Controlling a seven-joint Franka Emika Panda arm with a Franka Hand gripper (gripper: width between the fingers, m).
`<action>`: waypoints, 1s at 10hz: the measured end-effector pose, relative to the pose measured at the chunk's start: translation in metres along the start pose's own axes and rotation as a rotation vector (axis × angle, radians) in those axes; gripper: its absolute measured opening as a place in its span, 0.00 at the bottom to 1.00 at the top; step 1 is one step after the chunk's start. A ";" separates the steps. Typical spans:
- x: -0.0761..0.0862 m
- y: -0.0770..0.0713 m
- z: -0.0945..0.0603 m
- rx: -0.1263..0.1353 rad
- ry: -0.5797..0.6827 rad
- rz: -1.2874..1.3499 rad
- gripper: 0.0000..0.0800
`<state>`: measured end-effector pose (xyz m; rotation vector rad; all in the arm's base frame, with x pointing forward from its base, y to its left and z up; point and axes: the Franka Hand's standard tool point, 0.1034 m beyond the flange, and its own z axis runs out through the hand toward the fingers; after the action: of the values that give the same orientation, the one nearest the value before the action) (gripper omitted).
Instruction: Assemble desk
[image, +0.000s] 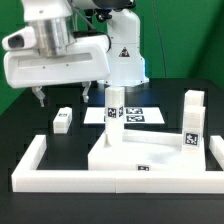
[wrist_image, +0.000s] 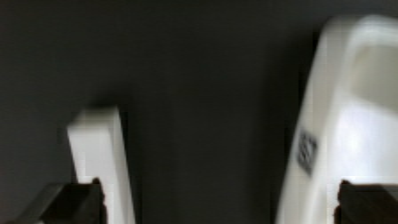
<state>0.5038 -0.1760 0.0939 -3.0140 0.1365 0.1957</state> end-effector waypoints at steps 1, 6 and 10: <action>0.002 0.011 0.003 -0.006 -0.094 -0.014 0.81; -0.014 0.025 0.006 -0.040 -0.591 -0.060 0.81; -0.023 0.039 0.032 -0.060 -0.802 -0.006 0.81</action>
Offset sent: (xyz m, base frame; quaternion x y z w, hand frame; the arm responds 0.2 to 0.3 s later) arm -0.0068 0.0037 0.0050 -0.0225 -0.1073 0.0137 0.9939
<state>0.4734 -0.2083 0.0609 -2.7291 0.0414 1.3726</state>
